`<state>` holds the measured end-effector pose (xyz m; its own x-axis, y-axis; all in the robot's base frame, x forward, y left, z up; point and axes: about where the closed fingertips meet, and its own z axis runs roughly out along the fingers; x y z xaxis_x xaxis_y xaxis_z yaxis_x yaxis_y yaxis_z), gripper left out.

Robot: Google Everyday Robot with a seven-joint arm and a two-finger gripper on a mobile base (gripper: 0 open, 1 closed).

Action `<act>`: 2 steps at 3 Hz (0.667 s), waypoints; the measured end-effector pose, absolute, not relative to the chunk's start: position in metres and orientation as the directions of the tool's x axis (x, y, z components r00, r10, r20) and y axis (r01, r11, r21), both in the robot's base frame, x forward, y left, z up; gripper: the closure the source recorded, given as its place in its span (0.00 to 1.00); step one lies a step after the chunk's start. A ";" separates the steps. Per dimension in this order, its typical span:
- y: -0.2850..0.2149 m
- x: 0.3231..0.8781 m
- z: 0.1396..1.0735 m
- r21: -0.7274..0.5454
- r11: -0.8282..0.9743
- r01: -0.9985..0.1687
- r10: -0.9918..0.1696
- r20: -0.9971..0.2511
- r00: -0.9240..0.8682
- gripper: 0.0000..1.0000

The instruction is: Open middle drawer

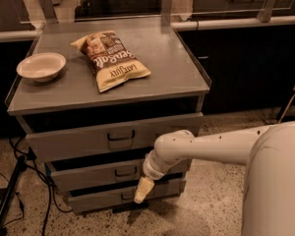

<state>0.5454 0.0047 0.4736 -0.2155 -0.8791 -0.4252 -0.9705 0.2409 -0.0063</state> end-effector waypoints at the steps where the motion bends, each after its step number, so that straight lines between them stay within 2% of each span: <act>1: 0.000 0.554 0.469 -0.020 0.240 -0.970 -0.884 -0.417 -0.210 0.00; 2: 0.001 0.565 0.468 -0.042 0.229 -0.972 -0.892 -0.409 -0.192 0.00</act>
Offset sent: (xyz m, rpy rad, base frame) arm 0.0369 -0.0044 -0.0037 -0.0400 -0.0607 0.0208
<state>0.5655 0.0009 0.4676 -0.1924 -0.8920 -0.4091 -0.9725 0.2291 -0.0422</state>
